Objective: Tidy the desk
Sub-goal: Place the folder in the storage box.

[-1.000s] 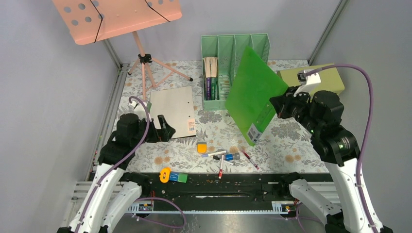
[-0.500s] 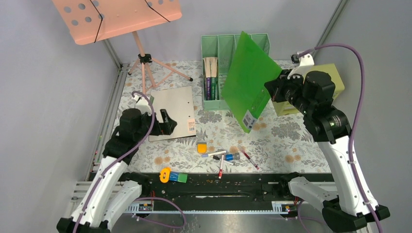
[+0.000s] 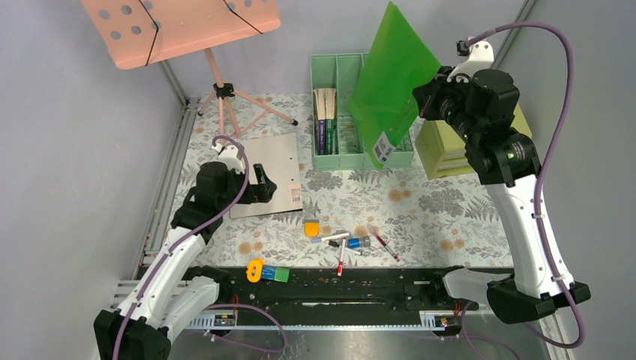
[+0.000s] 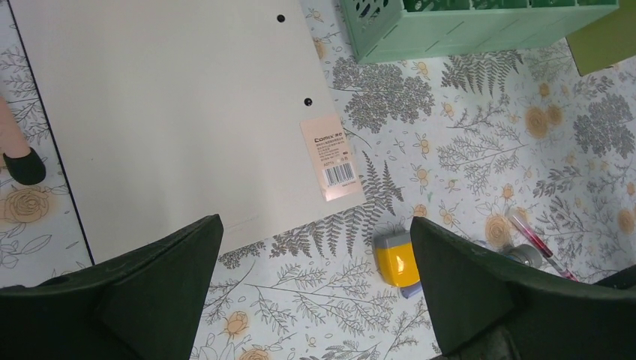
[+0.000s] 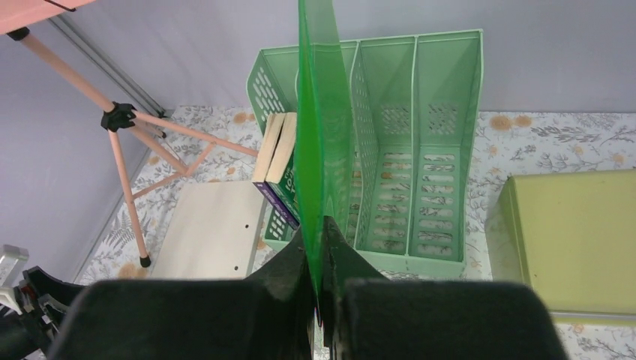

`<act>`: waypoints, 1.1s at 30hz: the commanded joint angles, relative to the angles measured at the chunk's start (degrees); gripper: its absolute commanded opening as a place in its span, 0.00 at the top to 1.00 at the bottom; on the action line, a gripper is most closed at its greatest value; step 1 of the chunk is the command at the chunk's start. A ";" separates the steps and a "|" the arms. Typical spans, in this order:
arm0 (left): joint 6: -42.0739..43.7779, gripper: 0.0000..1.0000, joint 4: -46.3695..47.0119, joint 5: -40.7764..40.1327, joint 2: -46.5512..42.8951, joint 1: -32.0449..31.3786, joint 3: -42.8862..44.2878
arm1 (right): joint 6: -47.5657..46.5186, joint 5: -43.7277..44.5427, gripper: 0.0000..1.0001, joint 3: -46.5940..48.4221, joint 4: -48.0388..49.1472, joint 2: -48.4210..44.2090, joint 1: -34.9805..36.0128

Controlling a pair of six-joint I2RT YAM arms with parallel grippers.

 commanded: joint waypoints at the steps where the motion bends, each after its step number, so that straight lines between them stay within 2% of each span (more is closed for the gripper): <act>1: -1.25 0.01 3.12 -4.06 0.45 -0.04 0.76 | 1.77 -1.01 1.00 3.79 5.61 1.68 0.39; 5: -2.75 0.01 4.98 -5.80 -0.29 -0.54 -1.99 | 2.46 -1.93 1.00 4.59 5.68 3.23 0.37; 10: -1.13 0.01 2.68 -8.31 -0.33 -1.85 -0.20 | 3.43 -1.16 1.00 4.96 5.89 4.70 0.55; 15: 3.92 0.01 -5.69 -6.17 2.16 -1.88 5.43 | 2.95 1.90 1.00 3.65 7.88 5.64 0.90; 18: 5.42 0.01 -9.75 -7.85 3.35 -1.92 6.82 | 3.50 1.96 1.00 2.58 9.80 6.38 0.94; 23: 5.33 0.01 -8.52 -4.61 3.06 -2.02 6.29 | 4.03 2.06 1.00 3.06 10.78 8.73 0.99; 33: 5.51 0.02 -8.94 -10.81 4.56 -2.68 7.14 | 2.20 7.45 1.00 4.59 11.65 12.05 2.59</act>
